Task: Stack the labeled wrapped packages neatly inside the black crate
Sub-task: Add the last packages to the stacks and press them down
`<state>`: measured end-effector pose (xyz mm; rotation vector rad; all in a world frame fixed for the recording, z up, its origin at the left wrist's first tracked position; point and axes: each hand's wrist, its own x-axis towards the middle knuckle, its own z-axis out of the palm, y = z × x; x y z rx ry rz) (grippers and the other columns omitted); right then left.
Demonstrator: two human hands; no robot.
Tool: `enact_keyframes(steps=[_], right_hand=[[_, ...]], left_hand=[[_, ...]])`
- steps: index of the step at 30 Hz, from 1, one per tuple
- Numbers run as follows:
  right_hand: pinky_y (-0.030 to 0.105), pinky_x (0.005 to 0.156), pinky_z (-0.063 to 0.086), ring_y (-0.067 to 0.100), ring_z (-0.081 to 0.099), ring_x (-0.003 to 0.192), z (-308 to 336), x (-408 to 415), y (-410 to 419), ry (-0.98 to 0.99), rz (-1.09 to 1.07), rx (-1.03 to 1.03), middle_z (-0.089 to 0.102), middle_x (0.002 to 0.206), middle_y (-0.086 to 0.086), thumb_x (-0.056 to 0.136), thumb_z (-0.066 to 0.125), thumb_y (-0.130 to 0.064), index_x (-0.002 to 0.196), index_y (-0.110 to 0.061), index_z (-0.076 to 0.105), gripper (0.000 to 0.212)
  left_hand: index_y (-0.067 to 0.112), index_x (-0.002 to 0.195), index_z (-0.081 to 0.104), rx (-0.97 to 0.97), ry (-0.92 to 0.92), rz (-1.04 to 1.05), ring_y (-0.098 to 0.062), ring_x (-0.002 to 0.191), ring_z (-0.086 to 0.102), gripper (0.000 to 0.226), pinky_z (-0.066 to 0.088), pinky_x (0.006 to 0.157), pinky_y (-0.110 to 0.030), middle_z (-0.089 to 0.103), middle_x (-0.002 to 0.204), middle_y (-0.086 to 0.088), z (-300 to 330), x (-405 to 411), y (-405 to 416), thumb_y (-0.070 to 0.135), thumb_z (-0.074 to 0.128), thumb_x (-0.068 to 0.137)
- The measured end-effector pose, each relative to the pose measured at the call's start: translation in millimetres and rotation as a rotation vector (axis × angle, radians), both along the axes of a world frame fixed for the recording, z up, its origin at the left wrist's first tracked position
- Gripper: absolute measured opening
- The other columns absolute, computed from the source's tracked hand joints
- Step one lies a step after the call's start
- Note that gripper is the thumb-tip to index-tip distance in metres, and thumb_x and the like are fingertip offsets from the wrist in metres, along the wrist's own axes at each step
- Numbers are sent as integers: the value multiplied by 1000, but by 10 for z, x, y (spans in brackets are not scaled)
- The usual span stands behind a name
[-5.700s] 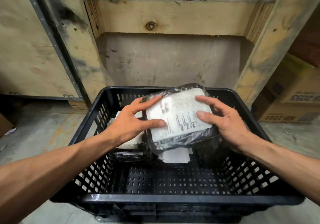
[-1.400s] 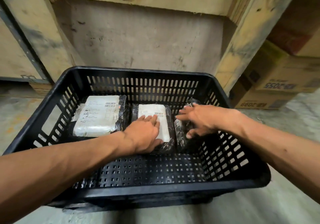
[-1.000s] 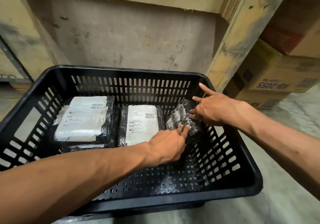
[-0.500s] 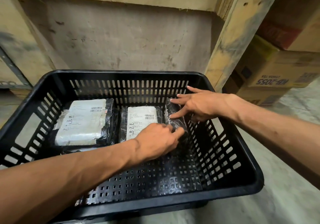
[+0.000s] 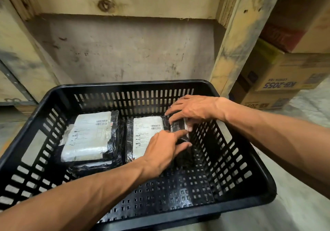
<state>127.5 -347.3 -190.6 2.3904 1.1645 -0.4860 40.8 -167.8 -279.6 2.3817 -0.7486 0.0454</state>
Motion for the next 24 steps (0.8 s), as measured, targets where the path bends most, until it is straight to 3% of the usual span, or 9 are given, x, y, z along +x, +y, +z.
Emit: enact_keyframes(steps=[3,6,10,12,14,16,20,22,24], right_hand=[[49,129,11,17,13,160,124,-32,-132,7,-31,29,21,172,-14,101,62,-35,161,-33,35,66],[48,130,5,16,22,158,289,-94,-242,2,-89,155,37,166,-9,102,61,-31,159,-30,39,62],[49,125,21,19,43,140,508,-168,-167,-17,-125,229,52,146,0,101,63,-36,154,-23,44,58],[37,115,33,17,47,128,606,-209,-115,-11,-135,319,54,140,3,99,65,-44,152,-20,47,61],[23,99,36,9,46,116,686,-256,-69,-2,-161,453,55,132,2,96,66,-55,149,-22,51,64],[25,94,39,9,49,110,747,-272,-18,-11,-173,565,56,124,1,94,64,-61,146,-23,54,65],[33,94,50,11,59,108,756,-301,153,3,-266,795,61,121,-3,89,65,-68,144,-31,59,67],[23,92,50,2,61,110,688,-348,233,55,-344,1033,65,120,-11,82,71,-67,139,-37,64,64],[12,92,46,-7,59,115,603,-388,296,111,-398,1205,63,125,-20,82,76,-57,137,-44,65,58]], left_hand=[[29,140,61,-78,18,11,-10,68,61,51,59,76,-32,68,95,0,95,-19,23,48,67,93],[31,137,64,-155,1,0,-5,71,58,51,51,73,-22,63,100,3,243,-5,129,49,72,89],[34,139,62,-239,32,-20,-8,104,56,58,41,89,-3,56,127,4,359,-58,319,42,79,85],[36,143,58,-322,78,-43,-3,99,57,63,40,87,3,46,142,5,381,-109,427,35,82,85],[40,143,54,-414,112,-65,11,115,50,69,38,89,5,35,148,8,415,-135,533,27,85,83],[45,140,52,-439,64,-47,11,132,37,71,37,99,0,32,147,10,494,-108,611,23,87,81],[41,125,63,-545,-42,65,-11,130,50,50,43,113,-35,48,132,3,776,14,808,18,81,84],[40,119,70,-622,-18,78,-11,128,54,49,43,113,-36,55,128,3,897,42,936,8,82,83],[38,116,73,-682,24,101,-4,123,58,52,45,110,-25,60,125,2,983,28,1043,0,82,82]])
